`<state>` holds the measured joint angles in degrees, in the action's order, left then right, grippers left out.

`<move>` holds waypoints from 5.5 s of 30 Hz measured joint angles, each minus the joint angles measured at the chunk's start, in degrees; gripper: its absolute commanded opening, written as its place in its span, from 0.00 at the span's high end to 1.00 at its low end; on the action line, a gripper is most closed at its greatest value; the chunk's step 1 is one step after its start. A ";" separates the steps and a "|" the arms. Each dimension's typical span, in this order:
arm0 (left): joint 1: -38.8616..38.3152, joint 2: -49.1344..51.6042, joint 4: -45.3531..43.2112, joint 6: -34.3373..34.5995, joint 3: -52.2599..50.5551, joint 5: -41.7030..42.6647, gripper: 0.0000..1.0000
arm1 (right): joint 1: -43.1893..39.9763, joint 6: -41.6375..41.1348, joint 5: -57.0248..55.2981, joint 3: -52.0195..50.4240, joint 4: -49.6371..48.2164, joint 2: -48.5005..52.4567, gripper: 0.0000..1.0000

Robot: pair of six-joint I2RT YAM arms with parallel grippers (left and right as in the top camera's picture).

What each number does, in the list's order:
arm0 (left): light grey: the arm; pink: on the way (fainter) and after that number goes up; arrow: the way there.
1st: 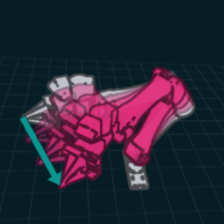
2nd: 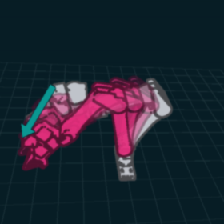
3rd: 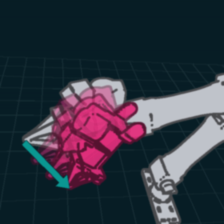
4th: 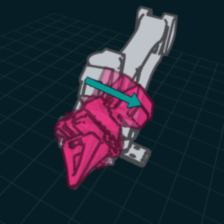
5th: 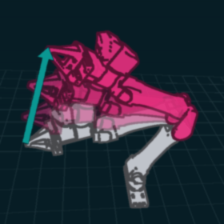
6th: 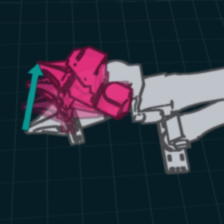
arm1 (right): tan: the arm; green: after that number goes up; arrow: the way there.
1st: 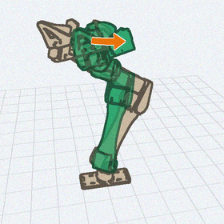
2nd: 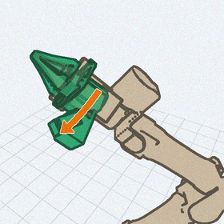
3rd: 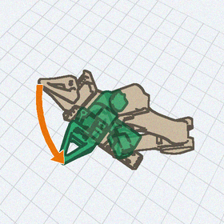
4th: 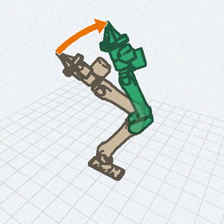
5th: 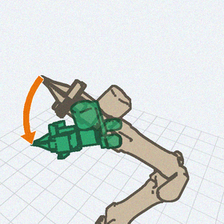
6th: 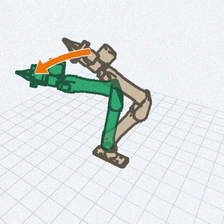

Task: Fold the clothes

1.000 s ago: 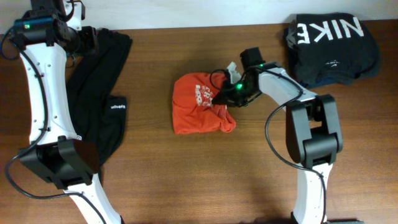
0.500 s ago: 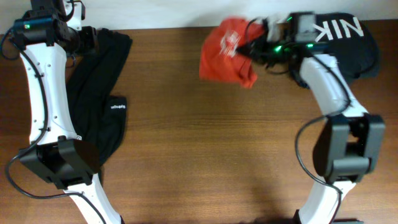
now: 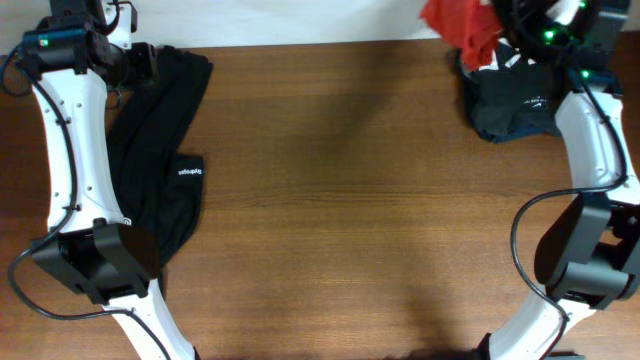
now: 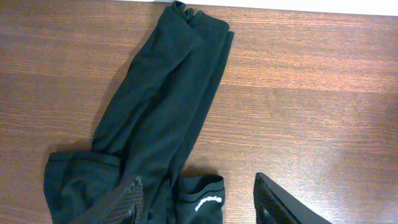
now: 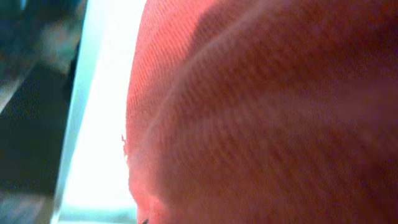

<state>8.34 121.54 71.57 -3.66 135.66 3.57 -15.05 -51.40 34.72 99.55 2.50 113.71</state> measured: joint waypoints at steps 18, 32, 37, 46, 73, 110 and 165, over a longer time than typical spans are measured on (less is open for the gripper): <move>0.00 0.00 0.02 0.00 0.00 0.00 0.43 | -4.07 -3.48 -17.99 0.00 -12.92 9.46 0.96; -0.28 0.00 -1.16 0.00 0.00 0.00 0.43 | -9.49 1.81 -13.75 -0.11 -6.16 16.11 0.01; -0.28 0.00 -1.18 0.00 0.00 0.02 0.43 | -12.31 1.60 -8.33 -0.13 -1.07 14.05 0.01; -0.28 0.00 -1.18 0.00 0.00 0.02 0.43 | -18.62 10.40 -6.08 0.00 21.66 -4.68 0.01; -0.28 0.00 -1.60 0.00 0.00 0.02 0.43 | -6.27 55.43 -27.61 0.92 -16.68 25.57 0.01; -0.28 0.00 -1.88 -0.63 0.00 0.02 0.01 | 2.40 52.87 -8.59 1.27 21.31 -32.76 0.01; -0.28 0.00 -1.90 -0.63 0.00 0.02 0.01 | 8.09 54.34 -22.29 -90.58 2.95 -106.40 0.01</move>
<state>8.05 121.54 69.67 -4.29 135.66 3.60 -6.96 2.94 12.43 8.97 5.45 7.31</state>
